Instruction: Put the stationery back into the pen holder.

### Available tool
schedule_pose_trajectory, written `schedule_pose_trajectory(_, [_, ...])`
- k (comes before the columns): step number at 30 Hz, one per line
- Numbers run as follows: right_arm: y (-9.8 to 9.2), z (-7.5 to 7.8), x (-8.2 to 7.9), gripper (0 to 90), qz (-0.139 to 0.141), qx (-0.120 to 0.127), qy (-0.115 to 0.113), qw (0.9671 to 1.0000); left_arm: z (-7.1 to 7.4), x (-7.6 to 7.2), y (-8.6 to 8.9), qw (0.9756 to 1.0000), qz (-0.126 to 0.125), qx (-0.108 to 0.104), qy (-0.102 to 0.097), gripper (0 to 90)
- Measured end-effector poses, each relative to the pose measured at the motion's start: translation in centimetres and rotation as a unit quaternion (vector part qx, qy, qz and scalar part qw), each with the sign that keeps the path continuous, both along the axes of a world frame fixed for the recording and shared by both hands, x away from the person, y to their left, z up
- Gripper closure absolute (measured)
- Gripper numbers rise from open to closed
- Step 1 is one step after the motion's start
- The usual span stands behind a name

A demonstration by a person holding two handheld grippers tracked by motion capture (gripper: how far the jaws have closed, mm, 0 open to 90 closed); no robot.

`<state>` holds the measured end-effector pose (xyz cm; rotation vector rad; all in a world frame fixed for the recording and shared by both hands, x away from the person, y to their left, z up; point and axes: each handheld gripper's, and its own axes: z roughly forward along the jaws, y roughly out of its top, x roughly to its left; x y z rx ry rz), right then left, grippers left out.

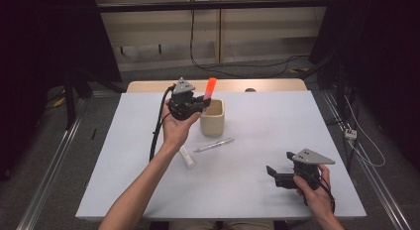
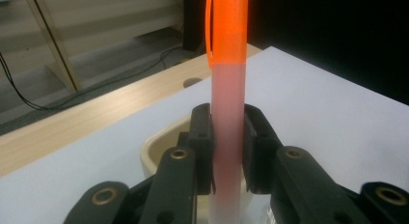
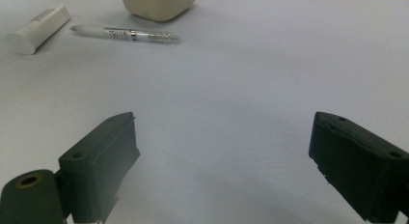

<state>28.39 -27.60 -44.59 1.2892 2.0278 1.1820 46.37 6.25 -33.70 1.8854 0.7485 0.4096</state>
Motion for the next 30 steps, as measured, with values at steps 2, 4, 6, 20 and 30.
schedule_pose_trajectory(2, [0.0,-0.1,0.0,9.9,0.003,0.001,0.002,1.0000,0.0,-0.2,-0.4,0.9999,-0.005,-0.001,-0.009,77.4])
schedule_pose_trajectory(4, [0.1,-0.1,-0.1,9.9,0.008,-0.001,0.003,1.0000,-0.1,-0.1,-0.7,0.9999,-0.006,0.001,-0.011,77.4])
schedule_pose_trajectory(6, [0.1,-0.1,0.0,9.9,0.009,-0.002,0.002,1.0000,-0.4,0.2,-0.9,1.0000,-0.003,-0.002,-0.002,77.4])
schedule_pose_trajectory(20, [0.3,-0.2,0.0,9.9,0.017,-0.005,0.005,0.9998,-2.0,2.0,-2.1,0.9999,0.005,0.013,0.009,77.4])
schedule_pose_trajectory(30, [0.5,-0.2,-0.1,9.9,0.022,-0.010,0.003,0.9997,-3.2,2.7,-2.3,0.9995,0.007,0.023,0.019,77.4])
